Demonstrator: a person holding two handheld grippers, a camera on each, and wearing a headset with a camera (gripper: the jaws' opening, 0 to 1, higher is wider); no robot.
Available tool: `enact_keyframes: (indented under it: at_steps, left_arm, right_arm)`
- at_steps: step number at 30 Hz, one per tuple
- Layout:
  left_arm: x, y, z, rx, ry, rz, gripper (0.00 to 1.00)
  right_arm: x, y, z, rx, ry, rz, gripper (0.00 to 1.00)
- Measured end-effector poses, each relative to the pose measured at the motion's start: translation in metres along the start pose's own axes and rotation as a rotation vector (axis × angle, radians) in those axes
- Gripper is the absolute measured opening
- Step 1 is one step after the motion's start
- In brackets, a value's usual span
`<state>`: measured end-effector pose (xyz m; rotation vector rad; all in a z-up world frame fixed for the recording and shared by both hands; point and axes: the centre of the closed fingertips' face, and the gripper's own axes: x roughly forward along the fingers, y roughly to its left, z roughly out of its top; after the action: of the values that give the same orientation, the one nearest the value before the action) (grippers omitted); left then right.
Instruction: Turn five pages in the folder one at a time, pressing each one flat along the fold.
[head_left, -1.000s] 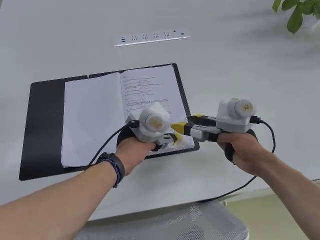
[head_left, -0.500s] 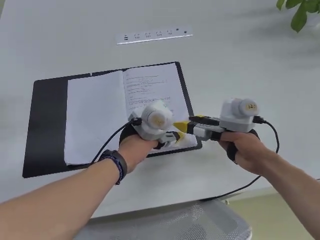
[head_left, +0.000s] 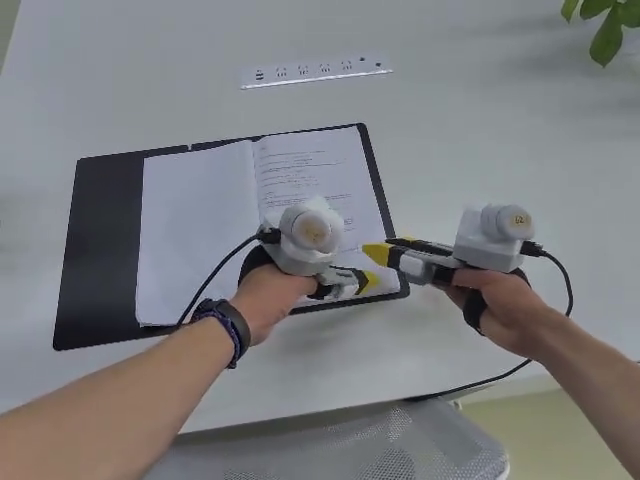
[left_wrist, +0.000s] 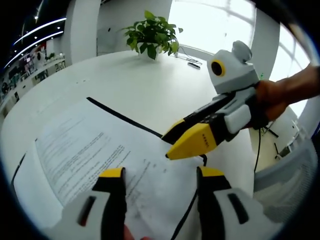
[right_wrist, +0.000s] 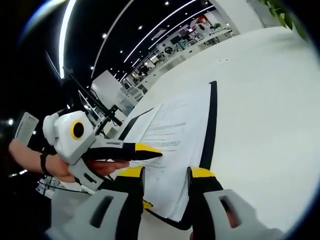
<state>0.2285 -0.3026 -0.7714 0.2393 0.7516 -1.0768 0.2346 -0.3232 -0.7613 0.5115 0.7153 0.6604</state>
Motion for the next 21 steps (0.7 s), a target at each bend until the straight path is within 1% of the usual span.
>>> enact_keyframes:
  at_steps: [6,9,11,12,14,16,19,21]
  left_arm:
    - [-0.013,0.003,-0.001,-0.022,-0.015,0.014,0.59]
    - [-0.020,0.004,0.001,-0.038,-0.033,0.016,0.60]
    - [-0.024,0.005,0.000,-0.039,-0.034,0.022,0.61]
    - [-0.026,0.005,0.000,-0.042,-0.036,0.024,0.62]
    - [-0.031,0.007,-0.001,-0.048,-0.043,0.032,0.62]
    - [-0.036,0.008,-0.003,-0.046,-0.042,0.038,0.63]
    - [-0.045,0.012,-0.005,-0.046,-0.043,0.053,0.64]
    - [-0.053,0.015,-0.006,-0.052,-0.055,0.067,0.64]
  right_arm:
    - [-0.004,0.001,-0.003,0.021,-0.010,-0.003,0.28]
    - [-0.006,0.002,-0.006,0.029,-0.010,-0.002,0.26]
    - [-0.007,0.002,-0.007,0.034,-0.011,-0.007,0.24]
    - [-0.007,0.000,-0.007,0.040,-0.015,-0.016,0.21]
    - [-0.009,-0.003,-0.005,0.061,-0.041,-0.034,0.16]
    - [-0.010,-0.004,-0.004,0.089,-0.060,-0.033,0.14]
    - [-0.010,-0.002,-0.004,0.088,-0.061,-0.035,0.12]
    - [-0.010,0.000,-0.005,0.079,-0.055,-0.037,0.09]
